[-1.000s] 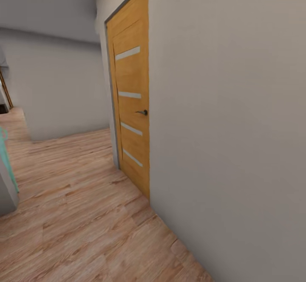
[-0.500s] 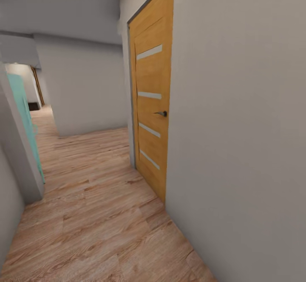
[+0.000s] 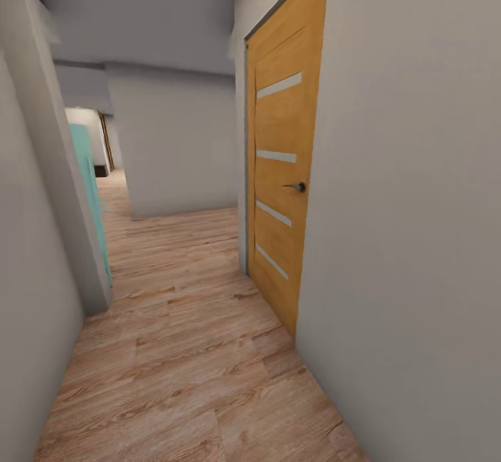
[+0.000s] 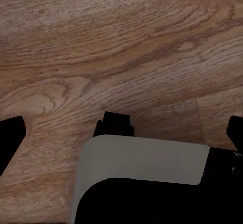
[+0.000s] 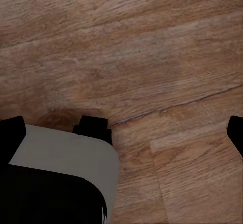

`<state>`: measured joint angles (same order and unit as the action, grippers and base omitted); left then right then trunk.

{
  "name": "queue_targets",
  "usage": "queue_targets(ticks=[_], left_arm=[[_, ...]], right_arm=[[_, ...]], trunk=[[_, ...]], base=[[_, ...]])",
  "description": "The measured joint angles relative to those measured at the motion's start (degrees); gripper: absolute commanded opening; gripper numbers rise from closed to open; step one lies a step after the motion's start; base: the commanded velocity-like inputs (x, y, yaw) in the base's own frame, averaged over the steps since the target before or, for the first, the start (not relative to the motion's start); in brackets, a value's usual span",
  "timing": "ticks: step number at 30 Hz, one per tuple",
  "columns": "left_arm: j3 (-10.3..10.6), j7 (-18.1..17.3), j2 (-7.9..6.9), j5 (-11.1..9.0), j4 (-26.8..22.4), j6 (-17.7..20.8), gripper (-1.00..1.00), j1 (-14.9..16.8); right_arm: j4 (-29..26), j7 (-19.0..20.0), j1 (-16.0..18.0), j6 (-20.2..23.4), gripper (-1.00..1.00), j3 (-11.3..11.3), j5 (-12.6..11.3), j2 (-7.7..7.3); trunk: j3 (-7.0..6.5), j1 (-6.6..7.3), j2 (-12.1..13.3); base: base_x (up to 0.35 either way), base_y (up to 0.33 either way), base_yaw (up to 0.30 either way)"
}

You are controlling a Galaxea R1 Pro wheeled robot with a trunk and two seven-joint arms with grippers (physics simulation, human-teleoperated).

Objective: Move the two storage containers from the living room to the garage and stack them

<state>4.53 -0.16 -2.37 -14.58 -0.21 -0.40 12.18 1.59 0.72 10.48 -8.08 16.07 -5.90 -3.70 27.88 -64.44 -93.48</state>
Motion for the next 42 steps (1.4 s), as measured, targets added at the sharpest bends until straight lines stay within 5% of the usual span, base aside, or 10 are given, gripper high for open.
queue_targets(ticks=[42], left_arm=[[0.0, 0.0, 0.0, 0.02, 0.01, 0.0, 1.0, 0.0]], right_arm=[[0.0, 0.0, 0.0, 0.0, 1.0, -0.12, -0.08, 0.0]], trunk=[[0.0, 0.0, 0.0]], base=[[0.0, 0.0, 0.286]])
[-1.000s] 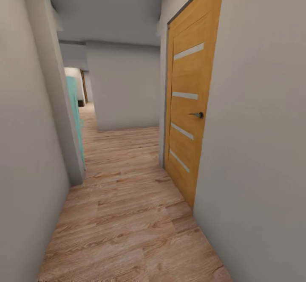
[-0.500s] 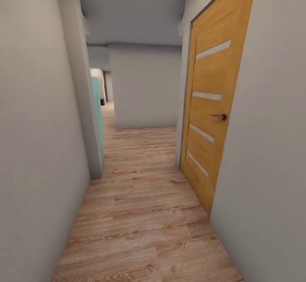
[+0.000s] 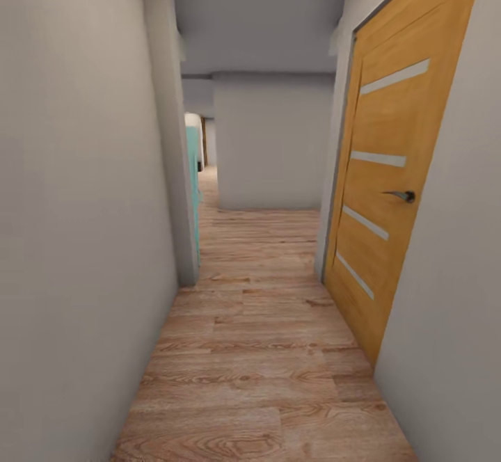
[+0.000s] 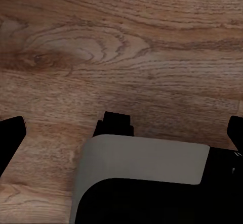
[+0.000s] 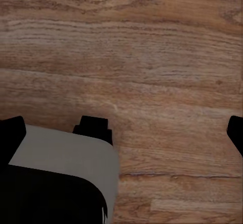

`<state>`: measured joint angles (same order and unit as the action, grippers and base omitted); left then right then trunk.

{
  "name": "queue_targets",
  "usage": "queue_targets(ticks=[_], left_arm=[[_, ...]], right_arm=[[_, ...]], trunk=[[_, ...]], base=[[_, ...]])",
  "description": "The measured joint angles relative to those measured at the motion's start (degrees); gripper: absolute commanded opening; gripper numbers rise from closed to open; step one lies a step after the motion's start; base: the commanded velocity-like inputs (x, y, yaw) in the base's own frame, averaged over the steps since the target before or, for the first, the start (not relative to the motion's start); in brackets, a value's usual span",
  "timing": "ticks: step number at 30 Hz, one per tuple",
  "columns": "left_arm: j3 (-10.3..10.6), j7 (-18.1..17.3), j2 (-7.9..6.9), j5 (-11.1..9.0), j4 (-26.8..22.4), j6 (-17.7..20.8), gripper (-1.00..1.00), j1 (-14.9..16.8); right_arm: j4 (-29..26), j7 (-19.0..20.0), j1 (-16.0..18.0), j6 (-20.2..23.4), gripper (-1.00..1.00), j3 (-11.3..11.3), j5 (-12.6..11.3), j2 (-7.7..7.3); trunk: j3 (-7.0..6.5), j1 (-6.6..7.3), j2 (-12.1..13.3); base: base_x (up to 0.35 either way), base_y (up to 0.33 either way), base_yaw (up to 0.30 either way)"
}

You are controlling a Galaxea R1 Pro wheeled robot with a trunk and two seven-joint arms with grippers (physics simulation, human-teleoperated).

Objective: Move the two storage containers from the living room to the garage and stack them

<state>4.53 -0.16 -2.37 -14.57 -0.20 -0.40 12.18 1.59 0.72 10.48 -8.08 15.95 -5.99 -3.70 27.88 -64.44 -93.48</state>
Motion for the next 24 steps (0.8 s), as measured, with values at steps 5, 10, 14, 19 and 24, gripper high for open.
queue_targets(ticks=[5, 10, 14, 19, 24], left_arm=[[0.0, 0.0, 0.0, 0.04, 0.0, 0.0, 1.0, 0.0], [0.0, 0.0, 0.01, -0.01, 0.01, 0.0, 1.0, 0.01], [0.0, 0.0, 0.01, 0.03, 0.02, 0.0, 1.0, 0.01], [0.0, 0.0, 0.01, 0.07, 0.02, 0.0, 1.0, 0.01], [0.0, 0.0, 0.01, 0.07, -0.06, 0.0, 1.0, 0.01]], right_arm=[[0.0, 0.0, 0.0, 0.06, 1.0, -0.03, -0.01, 0.0], [0.0, 0.0, -0.01, 0.39, 1.0, -0.05, -0.01, 0.01], [0.0, 0.0, -0.01, 0.38, 1.0, 0.05, 0.02, -0.05], [0.0, 0.05, -0.01, 0.01, 1.0, 0.37, 0.34, -0.15], [0.0, 0.08, -0.01, 0.0, 1.0, 0.41, 0.41, -0.1]], trunk=[[0.0, 0.02, 0.0], [0.0, 0.03, 0.0], [0.0, 0.03, 0.0], [0.0, 0.03, -0.01], [0.0, 0.03, 0.0]], base=[[0.079, 0.0, 0.262], [0.265, 0.0, 0.078], [0.314, 0.0, 0.012], [0.322, 0.0, 0.002], [0.323, 0.0, 0.0]])
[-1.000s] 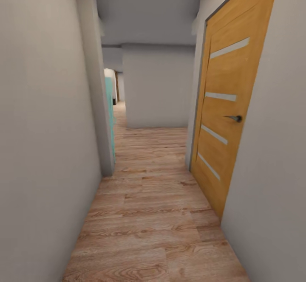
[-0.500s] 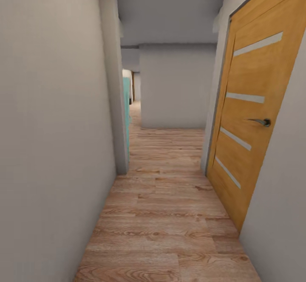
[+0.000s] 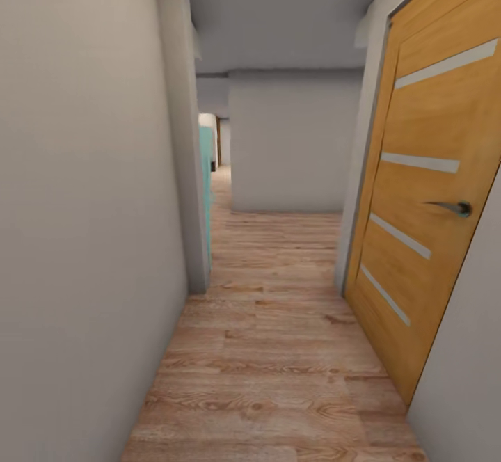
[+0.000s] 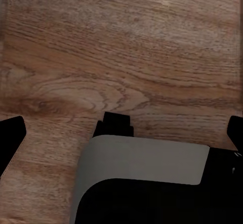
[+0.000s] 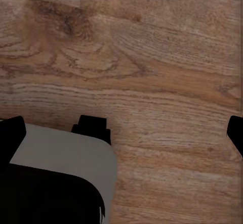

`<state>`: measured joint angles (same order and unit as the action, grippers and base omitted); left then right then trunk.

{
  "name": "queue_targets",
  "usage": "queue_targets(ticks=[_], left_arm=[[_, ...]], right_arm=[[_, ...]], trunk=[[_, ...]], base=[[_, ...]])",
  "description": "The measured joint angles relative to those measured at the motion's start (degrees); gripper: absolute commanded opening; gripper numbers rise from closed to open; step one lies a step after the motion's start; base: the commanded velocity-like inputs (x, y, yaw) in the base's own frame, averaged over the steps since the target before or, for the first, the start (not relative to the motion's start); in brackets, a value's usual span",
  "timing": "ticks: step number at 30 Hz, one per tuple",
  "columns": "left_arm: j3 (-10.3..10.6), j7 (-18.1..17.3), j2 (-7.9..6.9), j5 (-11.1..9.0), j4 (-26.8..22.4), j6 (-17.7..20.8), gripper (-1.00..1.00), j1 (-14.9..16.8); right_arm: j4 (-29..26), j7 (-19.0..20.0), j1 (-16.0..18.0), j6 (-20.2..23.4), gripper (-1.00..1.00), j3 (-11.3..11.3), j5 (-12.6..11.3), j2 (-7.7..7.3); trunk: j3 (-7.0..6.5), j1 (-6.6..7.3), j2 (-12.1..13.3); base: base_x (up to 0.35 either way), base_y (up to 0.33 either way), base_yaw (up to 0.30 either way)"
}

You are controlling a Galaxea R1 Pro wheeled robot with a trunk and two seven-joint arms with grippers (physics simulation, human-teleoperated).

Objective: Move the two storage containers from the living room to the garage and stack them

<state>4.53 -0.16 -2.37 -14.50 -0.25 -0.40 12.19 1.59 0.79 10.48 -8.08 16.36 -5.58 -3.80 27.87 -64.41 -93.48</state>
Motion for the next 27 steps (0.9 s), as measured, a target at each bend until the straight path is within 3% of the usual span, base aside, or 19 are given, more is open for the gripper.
queue_targets(ticks=[27], left_arm=[[0.0, 0.24, 0.08, -0.09, -0.01, 0.0, 1.0, 0.0]], right_arm=[[0.0, -0.08, 0.0, 0.08, 1.0, -0.14, -0.21, 0.01]], trunk=[[0.0, 0.0, 0.0]], base=[[0.324, -0.006, 0.0]])
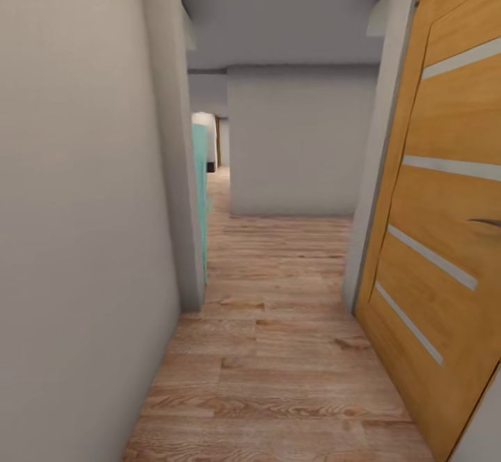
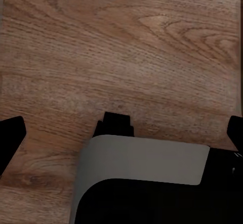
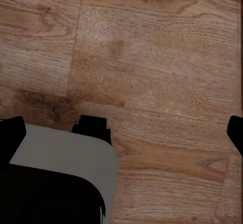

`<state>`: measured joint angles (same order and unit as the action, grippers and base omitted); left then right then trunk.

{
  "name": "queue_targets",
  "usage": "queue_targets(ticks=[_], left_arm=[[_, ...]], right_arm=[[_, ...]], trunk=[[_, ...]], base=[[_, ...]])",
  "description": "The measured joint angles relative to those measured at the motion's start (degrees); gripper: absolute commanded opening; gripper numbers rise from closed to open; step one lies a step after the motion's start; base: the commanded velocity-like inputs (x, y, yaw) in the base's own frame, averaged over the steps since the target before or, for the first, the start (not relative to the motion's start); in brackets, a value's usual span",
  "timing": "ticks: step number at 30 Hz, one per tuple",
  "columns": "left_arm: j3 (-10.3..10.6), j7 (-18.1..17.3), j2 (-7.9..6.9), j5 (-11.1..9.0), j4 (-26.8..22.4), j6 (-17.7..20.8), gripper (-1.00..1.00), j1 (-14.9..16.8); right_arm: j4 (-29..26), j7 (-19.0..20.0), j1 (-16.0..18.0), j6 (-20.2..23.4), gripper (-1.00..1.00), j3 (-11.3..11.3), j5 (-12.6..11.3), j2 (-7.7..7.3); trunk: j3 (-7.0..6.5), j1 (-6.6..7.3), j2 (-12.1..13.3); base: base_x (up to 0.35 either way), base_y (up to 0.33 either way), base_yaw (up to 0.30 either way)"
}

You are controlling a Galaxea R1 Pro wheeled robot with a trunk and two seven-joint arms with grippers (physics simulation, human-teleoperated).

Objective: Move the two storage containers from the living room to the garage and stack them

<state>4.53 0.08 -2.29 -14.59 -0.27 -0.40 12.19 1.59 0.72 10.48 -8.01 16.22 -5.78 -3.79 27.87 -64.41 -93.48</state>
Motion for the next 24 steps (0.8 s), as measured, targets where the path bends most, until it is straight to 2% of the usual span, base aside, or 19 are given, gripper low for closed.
queue_targets(ticks=[13, 24], left_arm=[[0.0, 0.08, -0.06, 0.0, 0.0, 0.0, 1.0, 0.0], [0.0, 0.06, -0.08, 0.0, 0.0, 0.08, 1.0, 0.0]], right_arm=[[0.0, 0.0, 0.0, 0.0, 1.0, 0.1, 0.07, -0.09], [0.0, 0.0, 0.0, -0.01, 1.0, 0.19, 0.17, -0.11]], trunk=[[0.0, 0.0, 0.0], [0.0, 0.0, 0.0]], base=[[0.311, -0.133, 0.0], [0.323, -0.019, 0.0]])
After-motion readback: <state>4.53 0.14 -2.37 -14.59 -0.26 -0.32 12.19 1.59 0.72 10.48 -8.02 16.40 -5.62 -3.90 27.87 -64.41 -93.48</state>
